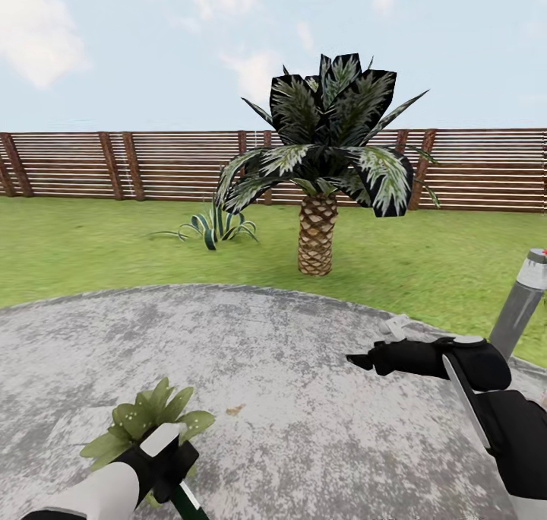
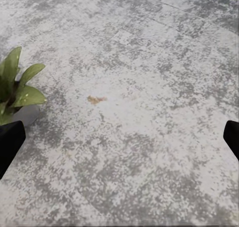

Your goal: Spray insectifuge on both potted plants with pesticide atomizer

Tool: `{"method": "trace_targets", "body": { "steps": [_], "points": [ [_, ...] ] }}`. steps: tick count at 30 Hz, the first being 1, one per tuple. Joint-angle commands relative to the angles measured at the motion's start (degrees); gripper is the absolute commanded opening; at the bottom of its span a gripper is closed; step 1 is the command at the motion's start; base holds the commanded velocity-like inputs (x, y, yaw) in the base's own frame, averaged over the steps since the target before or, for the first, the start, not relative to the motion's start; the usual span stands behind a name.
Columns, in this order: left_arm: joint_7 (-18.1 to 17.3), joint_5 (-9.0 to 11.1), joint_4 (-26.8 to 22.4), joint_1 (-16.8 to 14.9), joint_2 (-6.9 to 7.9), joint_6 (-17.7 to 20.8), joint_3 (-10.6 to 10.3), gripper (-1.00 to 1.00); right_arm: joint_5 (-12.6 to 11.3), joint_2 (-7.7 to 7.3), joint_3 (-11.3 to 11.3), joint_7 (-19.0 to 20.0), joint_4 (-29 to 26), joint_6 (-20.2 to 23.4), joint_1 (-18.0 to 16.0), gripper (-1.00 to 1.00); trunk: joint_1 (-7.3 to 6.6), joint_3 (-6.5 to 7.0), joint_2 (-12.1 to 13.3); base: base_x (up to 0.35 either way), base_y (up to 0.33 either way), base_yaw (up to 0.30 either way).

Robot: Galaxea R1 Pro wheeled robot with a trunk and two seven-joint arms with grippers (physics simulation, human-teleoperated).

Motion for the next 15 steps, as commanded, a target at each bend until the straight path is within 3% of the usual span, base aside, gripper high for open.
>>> {"method": "trace_targets", "body": {
  "steps": [1,6,12,14,15],
  "points": [
    [0.4,0.3,-0.1,0.0,0.04,0.6,-0.5,-1.00,0.5,-0.03,0.1,0.5,0.0,0.2,-0.1,1.00,-0.01,-0.06,0.0,0.000,0.000,-0.217],
    [0.1,-0.3,-0.1,0.0,-0.44,1.9,-0.6,-1.00,0.7,0.02,0.1,0.5,0.0,0.2,0.0,1.00,-0.01,-0.06,0.0,0.000,0.000,-0.228],
    [-6.4,-5.4,-1.1,-0.3,-1.95,1.7,-0.8,-1.00,1.0,0.23,0.4,0.5,0.0,0.2,0.4,1.00,-0.01,-0.06,0.0,0.000,0.000,-0.042],
    [-7.4,-7.0,-3.8,-0.2,-2.29,1.3,-1.4,-1.00,1.0,0.20,0.4,0.5,0.0,0.2,0.4,1.00,-0.01,-0.06,0.0,0.000,0.000,-0.006],
    [-7.6,-7.8,-7.8,0.3,-2.37,0.8,-1.7,-1.00,1.0,0.29,0.4,0.5,0.0,0.2,0.4,1.00,-0.01,-0.06,0.0,0.000,0.000,-0.003]
  ]
}}
